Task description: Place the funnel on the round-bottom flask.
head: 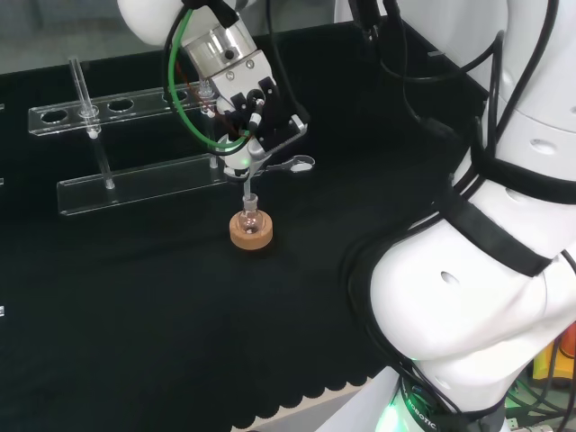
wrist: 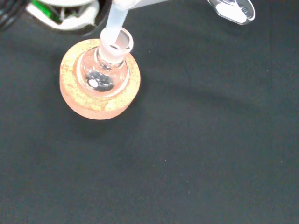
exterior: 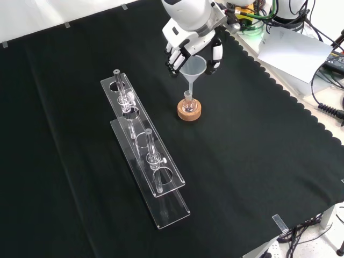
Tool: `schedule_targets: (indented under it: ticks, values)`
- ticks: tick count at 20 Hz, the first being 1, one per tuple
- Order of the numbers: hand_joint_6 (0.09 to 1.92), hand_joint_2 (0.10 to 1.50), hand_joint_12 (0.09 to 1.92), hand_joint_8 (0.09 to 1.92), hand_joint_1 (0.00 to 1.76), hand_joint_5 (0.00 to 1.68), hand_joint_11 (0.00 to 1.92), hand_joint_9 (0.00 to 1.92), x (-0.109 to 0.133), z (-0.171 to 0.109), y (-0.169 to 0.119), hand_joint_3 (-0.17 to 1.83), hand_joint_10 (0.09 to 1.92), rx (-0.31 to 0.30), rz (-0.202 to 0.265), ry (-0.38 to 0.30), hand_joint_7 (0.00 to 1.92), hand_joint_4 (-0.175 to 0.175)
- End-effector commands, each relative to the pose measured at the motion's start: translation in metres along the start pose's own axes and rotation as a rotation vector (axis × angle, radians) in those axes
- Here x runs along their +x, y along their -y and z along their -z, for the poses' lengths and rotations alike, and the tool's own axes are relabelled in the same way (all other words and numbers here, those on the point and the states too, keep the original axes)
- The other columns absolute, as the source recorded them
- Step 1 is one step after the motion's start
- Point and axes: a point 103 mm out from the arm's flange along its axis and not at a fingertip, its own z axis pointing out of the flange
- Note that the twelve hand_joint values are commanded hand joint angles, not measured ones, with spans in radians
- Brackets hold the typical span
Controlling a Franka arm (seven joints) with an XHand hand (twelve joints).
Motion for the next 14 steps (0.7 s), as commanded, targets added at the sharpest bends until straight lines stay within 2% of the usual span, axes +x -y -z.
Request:
schedule_targets:
  ticks: [1, 14]
  values:
    - [0.75, 0.76, 1.21, 0.64, 0.95, 0.84, 0.75, 1.1, -0.0034, -0.0076, -0.0118, 0.75, 0.38, 0.017, -0.002, -0.008, 0.73, 0.004]
    - [0.75, 0.77, 1.21, 0.64, 0.95, 0.84, 0.75, 1.1, -0.0045, -0.0169, -0.0178, 0.75, 0.38, 0.028, 0.007, -0.02, 0.74, 0.004]
